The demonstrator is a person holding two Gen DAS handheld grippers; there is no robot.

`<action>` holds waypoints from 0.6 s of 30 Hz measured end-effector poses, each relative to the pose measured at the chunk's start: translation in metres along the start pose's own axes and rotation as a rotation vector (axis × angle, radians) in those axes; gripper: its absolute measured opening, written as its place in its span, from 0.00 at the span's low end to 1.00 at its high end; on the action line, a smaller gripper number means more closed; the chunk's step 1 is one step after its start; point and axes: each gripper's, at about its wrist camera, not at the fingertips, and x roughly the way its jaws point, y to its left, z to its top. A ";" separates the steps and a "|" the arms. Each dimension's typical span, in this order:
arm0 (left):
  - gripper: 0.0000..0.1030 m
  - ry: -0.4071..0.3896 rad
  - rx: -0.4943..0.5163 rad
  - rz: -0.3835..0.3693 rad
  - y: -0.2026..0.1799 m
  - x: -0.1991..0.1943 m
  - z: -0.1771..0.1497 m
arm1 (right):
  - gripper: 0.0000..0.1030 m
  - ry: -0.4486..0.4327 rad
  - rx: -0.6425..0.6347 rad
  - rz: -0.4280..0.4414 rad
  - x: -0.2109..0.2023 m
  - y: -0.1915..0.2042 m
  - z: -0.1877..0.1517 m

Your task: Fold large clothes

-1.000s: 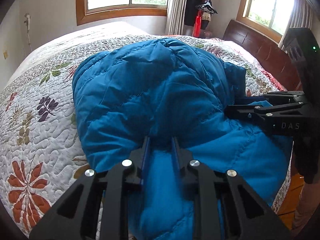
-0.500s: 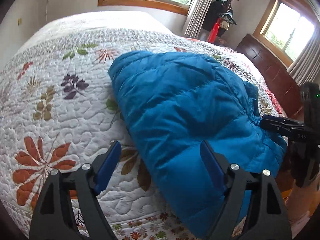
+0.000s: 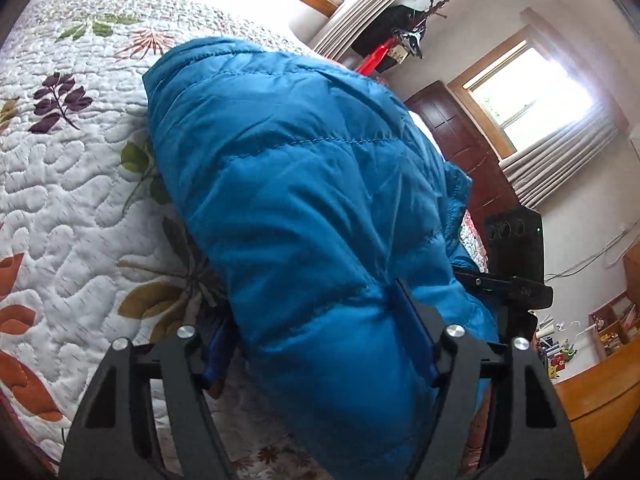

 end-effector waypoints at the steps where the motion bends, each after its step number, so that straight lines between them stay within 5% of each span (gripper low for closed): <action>1: 0.56 -0.017 0.008 -0.014 -0.003 -0.004 0.000 | 0.59 -0.018 -0.018 -0.007 -0.003 0.006 -0.001; 10: 0.49 -0.188 0.070 0.021 -0.012 -0.052 0.018 | 0.45 -0.114 -0.259 -0.079 0.003 0.086 0.040; 18: 0.49 -0.347 0.030 0.139 0.036 -0.115 0.067 | 0.45 -0.080 -0.395 -0.009 0.080 0.159 0.132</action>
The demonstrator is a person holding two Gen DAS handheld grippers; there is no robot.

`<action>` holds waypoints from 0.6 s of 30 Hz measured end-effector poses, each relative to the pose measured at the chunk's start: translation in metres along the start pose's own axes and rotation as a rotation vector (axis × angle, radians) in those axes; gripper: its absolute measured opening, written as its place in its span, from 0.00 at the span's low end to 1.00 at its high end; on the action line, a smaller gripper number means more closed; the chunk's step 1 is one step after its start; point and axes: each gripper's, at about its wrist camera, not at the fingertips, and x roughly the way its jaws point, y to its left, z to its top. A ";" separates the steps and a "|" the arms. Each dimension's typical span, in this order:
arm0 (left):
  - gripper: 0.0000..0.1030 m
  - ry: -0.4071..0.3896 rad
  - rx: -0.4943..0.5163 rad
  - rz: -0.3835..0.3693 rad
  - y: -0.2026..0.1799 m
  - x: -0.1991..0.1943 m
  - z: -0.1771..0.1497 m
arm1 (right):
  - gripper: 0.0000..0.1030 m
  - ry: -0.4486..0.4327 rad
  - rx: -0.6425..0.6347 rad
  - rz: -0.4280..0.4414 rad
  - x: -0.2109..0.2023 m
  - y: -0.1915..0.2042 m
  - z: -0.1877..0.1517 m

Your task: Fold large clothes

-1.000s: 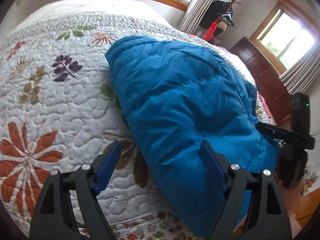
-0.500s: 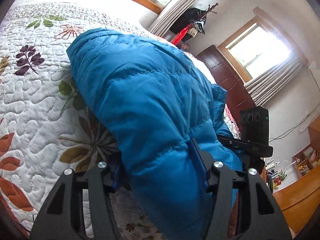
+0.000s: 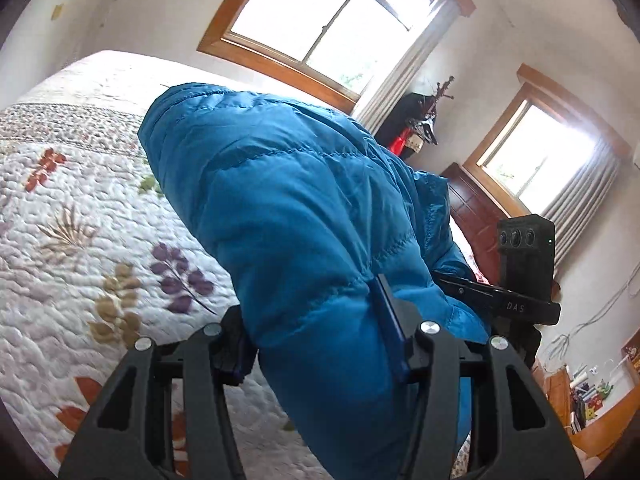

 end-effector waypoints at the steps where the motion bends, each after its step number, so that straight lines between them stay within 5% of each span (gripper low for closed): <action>1: 0.49 -0.009 -0.007 0.017 0.010 -0.002 0.007 | 0.45 0.009 0.003 0.012 0.016 0.001 0.012; 5: 0.49 -0.019 -0.028 0.076 0.058 0.005 0.032 | 0.45 0.051 0.031 0.045 0.081 -0.006 0.041; 10: 0.53 0.059 -0.109 0.122 0.134 0.030 0.045 | 0.46 0.146 0.122 0.047 0.157 -0.034 0.042; 13: 0.60 0.065 -0.127 0.098 0.160 0.035 0.035 | 0.53 0.128 0.187 0.130 0.171 -0.051 0.031; 18: 0.65 0.085 -0.116 0.154 0.148 0.029 0.038 | 0.63 0.140 0.193 0.115 0.159 -0.048 0.026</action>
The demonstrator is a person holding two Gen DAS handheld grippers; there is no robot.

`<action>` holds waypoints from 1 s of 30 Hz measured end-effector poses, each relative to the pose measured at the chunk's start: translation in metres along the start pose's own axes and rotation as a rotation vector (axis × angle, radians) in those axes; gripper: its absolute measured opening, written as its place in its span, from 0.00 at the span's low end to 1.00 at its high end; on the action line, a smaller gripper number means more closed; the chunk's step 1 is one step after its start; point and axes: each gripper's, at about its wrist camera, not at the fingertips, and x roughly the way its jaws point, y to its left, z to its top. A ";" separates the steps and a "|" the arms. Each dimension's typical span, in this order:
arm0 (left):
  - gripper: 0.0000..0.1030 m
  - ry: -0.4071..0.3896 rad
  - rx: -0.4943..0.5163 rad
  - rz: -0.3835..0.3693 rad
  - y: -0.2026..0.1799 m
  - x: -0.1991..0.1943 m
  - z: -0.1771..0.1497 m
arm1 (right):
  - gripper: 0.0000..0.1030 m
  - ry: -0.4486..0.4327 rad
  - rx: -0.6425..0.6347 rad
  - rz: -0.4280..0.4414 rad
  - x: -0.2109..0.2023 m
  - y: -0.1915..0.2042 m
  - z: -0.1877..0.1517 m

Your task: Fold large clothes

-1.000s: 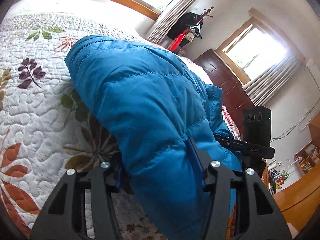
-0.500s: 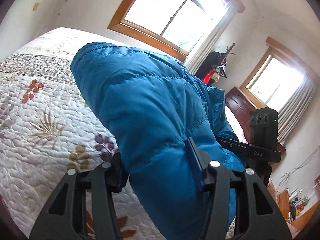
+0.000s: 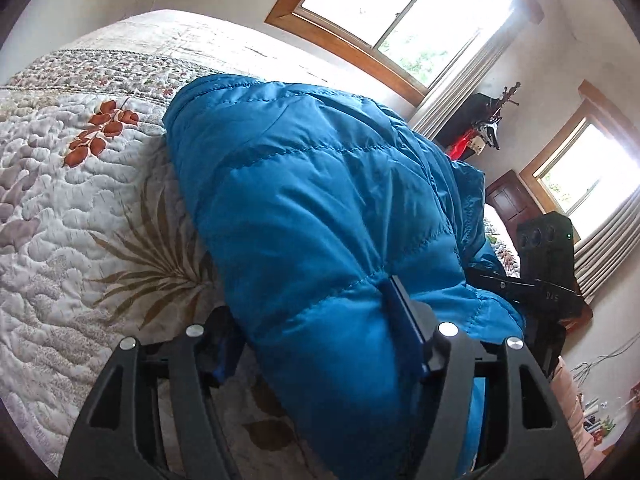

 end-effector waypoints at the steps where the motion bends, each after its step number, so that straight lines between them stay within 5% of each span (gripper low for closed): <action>1: 0.66 -0.001 -0.008 0.018 -0.001 -0.001 -0.003 | 0.64 -0.007 0.000 0.000 -0.014 -0.002 -0.008; 9: 0.76 -0.069 0.032 0.091 -0.024 -0.048 -0.035 | 0.66 -0.035 -0.007 -0.013 -0.058 -0.008 -0.040; 14: 0.75 -0.051 0.117 0.196 -0.030 -0.033 -0.058 | 0.65 0.000 0.020 -0.060 -0.058 -0.028 -0.057; 18: 0.76 -0.047 0.125 0.211 -0.023 -0.023 -0.065 | 0.65 0.007 0.013 -0.093 -0.046 -0.039 -0.063; 25: 0.75 -0.039 0.062 0.242 -0.030 -0.041 -0.061 | 0.66 -0.036 -0.010 -0.150 -0.062 -0.003 -0.073; 30: 0.87 -0.064 0.120 0.385 -0.063 -0.076 -0.080 | 0.92 -0.083 -0.171 -0.390 -0.099 0.047 -0.102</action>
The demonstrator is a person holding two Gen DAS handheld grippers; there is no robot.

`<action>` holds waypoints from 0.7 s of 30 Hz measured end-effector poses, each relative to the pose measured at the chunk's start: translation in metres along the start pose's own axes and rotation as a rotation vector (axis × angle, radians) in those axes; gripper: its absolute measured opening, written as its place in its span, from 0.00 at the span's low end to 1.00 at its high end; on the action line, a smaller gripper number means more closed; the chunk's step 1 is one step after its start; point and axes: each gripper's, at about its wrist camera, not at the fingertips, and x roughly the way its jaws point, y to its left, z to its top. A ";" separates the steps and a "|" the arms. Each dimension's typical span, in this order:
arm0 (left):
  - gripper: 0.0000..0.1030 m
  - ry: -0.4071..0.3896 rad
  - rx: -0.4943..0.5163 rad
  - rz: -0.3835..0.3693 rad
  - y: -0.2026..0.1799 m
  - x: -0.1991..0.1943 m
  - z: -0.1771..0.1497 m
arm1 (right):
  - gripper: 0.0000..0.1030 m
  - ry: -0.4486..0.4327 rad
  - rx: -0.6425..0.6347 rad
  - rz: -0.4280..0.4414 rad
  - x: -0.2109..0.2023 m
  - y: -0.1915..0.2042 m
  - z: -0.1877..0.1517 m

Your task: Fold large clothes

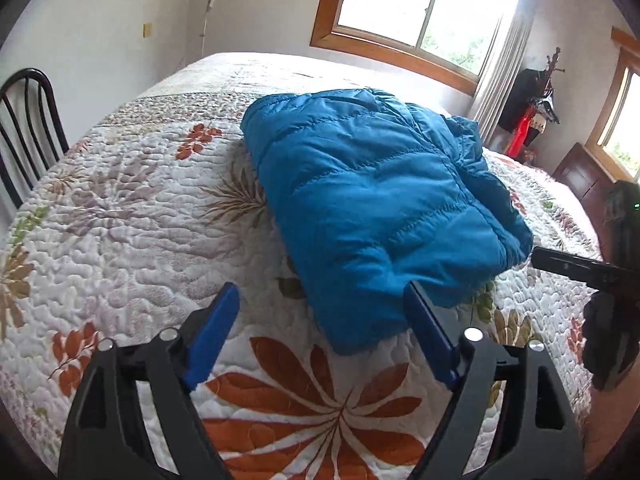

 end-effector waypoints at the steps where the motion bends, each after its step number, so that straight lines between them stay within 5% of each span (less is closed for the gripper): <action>1: 0.88 -0.006 0.005 0.017 -0.003 -0.008 -0.004 | 0.94 -0.016 -0.035 -0.038 -0.012 0.008 -0.006; 10: 0.93 -0.042 0.060 0.117 -0.026 -0.071 -0.044 | 0.96 -0.083 -0.079 -0.202 -0.074 0.066 -0.062; 21: 0.93 -0.084 0.064 0.162 -0.038 -0.137 -0.087 | 0.96 -0.096 -0.095 -0.257 -0.098 0.117 -0.113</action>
